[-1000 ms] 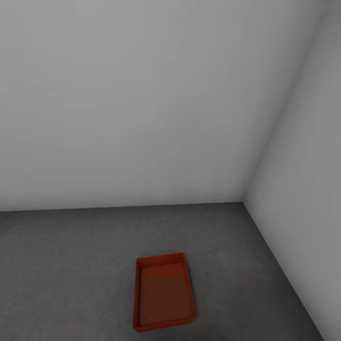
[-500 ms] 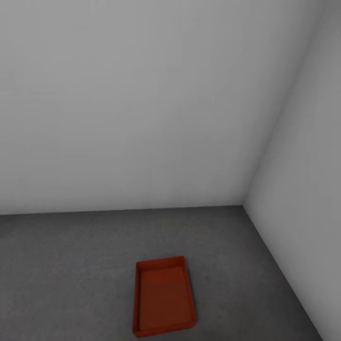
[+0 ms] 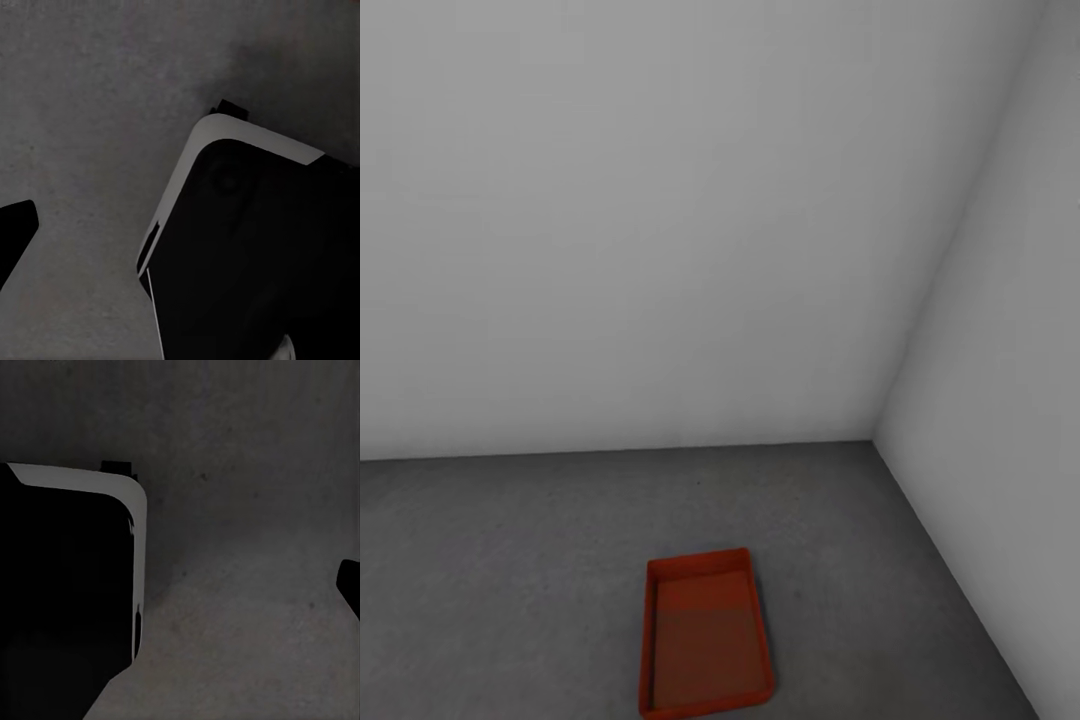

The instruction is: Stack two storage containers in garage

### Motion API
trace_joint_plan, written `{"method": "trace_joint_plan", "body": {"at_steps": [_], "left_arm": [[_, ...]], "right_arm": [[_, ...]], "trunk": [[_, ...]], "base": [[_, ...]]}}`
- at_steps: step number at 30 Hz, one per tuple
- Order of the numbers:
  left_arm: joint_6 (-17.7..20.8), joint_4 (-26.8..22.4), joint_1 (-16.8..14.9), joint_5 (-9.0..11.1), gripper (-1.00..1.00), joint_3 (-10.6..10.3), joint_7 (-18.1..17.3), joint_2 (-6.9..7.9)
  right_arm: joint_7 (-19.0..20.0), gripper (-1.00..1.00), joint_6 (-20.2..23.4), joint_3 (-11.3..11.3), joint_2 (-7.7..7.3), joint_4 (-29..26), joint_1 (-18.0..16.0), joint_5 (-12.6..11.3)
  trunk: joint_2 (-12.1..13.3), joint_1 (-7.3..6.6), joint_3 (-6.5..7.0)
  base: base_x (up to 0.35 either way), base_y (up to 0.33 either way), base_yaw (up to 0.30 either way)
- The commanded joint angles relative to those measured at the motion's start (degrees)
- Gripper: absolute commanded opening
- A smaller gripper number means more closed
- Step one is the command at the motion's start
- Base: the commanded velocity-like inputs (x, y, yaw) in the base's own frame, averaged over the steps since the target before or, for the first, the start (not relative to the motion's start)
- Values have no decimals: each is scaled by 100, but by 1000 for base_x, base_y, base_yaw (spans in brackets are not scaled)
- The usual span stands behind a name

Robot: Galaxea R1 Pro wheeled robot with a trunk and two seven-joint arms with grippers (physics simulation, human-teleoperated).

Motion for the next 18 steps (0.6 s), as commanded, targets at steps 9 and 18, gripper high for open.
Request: {"method": "trace_joint_plan", "body": {"at_steps": [9,18], "left_arm": [[-15,4,-4,-2,100,42,5,0],[-18,4,-4,-2,100,42,5,-1]], "right_arm": [[6,100,-24,50,3,19,-5,-41],[4,100,-33,50,9,19,-8,-40]], "trunk": [[-10,3,72],[-10,3,155]], "base": [[0,0,0],[0,0,0]]}}
